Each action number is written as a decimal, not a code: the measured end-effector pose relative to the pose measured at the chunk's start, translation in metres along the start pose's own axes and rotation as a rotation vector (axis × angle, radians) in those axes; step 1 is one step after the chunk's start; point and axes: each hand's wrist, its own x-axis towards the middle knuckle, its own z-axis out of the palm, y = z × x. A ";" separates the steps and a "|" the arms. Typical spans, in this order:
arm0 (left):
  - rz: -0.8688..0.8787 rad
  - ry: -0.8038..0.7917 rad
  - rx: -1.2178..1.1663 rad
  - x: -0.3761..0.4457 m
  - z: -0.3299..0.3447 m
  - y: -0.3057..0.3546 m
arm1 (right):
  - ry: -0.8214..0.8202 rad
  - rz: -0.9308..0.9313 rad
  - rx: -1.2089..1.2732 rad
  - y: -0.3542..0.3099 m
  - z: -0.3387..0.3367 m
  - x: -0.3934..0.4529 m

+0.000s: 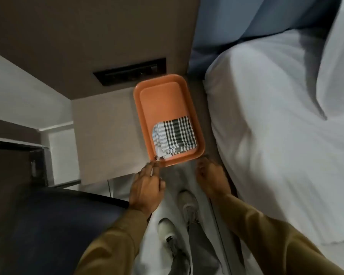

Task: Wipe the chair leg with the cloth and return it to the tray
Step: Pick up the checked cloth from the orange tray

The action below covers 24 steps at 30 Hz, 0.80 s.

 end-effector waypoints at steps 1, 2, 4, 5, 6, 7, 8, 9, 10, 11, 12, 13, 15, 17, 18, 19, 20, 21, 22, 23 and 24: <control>0.015 -0.009 0.008 0.006 0.007 -0.001 | 0.019 -0.034 0.035 0.003 0.004 0.008; 0.023 0.001 0.000 0.015 0.013 -0.002 | 0.041 -0.056 0.058 0.004 0.007 0.019; 0.031 0.009 0.007 0.031 0.025 -0.004 | 0.056 -0.103 0.071 0.002 0.009 0.046; 0.034 0.001 0.011 0.040 0.029 -0.004 | 0.053 -0.119 0.068 0.000 0.012 0.062; 0.045 0.011 0.010 0.044 0.031 -0.003 | 0.037 -0.127 0.053 -0.006 0.012 0.075; 0.055 0.028 -0.007 0.049 0.033 -0.003 | 0.026 -0.145 0.032 -0.012 0.012 0.090; 0.065 0.045 -0.016 0.055 0.034 -0.004 | 0.014 -0.172 0.004 -0.018 0.012 0.106; 0.064 0.042 -0.019 0.060 0.035 -0.005 | 0.004 -0.204 -0.018 -0.026 0.012 0.121; 0.063 0.040 -0.016 0.067 0.036 -0.007 | -0.011 -0.237 -0.041 -0.033 0.012 0.135; 0.063 0.044 -0.023 0.071 0.036 -0.009 | -0.033 -0.268 -0.071 -0.040 0.013 0.146; 0.066 0.056 -0.030 0.077 0.037 -0.010 | -0.066 -0.293 -0.102 -0.045 0.015 0.157; 0.064 0.058 -0.029 0.082 0.038 -0.012 | -0.098 -0.307 -0.139 -0.049 0.016 0.167; 0.061 0.047 -0.002 0.089 0.041 -0.016 | -0.159 -0.314 -0.205 -0.052 0.020 0.182; 0.061 0.034 0.031 0.091 0.043 -0.018 | -0.170 -0.307 -0.304 -0.054 0.023 0.190; 0.060 0.020 0.034 0.091 0.043 -0.019 | -0.149 -0.302 -0.365 -0.055 0.024 0.192; 0.062 0.013 0.034 0.091 0.043 -0.019 | -0.112 -0.302 -0.420 -0.057 0.024 0.192; 0.064 0.014 0.031 0.089 0.041 -0.019 | -0.077 -0.313 -0.458 -0.059 0.023 0.192; 0.067 0.022 0.027 0.087 0.040 -0.018 | -0.055 -0.332 -0.483 -0.061 0.021 0.193; 0.070 0.033 0.015 0.085 0.037 -0.017 | -0.054 -0.347 -0.495 -0.063 0.017 0.193; 0.071 0.046 -0.001 0.081 0.034 -0.015 | -0.059 -0.359 -0.497 -0.065 0.012 0.192; 0.069 0.063 -0.008 0.077 0.029 -0.014 | -0.067 -0.376 -0.491 -0.067 0.007 0.190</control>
